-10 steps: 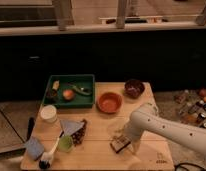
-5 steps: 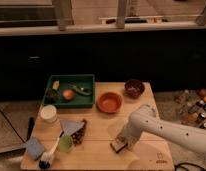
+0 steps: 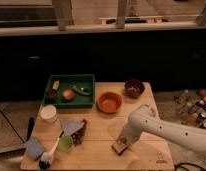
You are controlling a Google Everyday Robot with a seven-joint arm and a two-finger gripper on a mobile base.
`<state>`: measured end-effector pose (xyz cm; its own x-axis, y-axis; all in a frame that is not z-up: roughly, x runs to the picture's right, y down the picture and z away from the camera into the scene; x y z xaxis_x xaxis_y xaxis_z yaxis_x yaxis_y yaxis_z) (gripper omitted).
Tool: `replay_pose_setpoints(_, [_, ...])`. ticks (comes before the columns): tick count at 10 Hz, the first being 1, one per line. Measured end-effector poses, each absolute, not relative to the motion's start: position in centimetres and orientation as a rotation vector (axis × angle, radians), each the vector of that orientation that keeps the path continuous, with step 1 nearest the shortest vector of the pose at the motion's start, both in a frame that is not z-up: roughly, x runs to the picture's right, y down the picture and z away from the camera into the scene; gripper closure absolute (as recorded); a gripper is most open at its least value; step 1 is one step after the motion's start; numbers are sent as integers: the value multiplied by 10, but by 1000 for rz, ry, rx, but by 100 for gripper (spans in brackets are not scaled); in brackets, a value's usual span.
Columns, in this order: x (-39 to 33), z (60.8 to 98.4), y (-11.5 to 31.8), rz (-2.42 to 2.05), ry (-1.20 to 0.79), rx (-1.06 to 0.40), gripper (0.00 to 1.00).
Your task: Wipe red bowl with eraser
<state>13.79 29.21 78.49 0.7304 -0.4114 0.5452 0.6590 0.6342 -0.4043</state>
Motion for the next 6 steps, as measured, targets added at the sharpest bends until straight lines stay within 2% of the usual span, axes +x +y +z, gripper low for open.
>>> replay_pose_setpoints(6, [151, 768, 255, -625, -416, -581, 100])
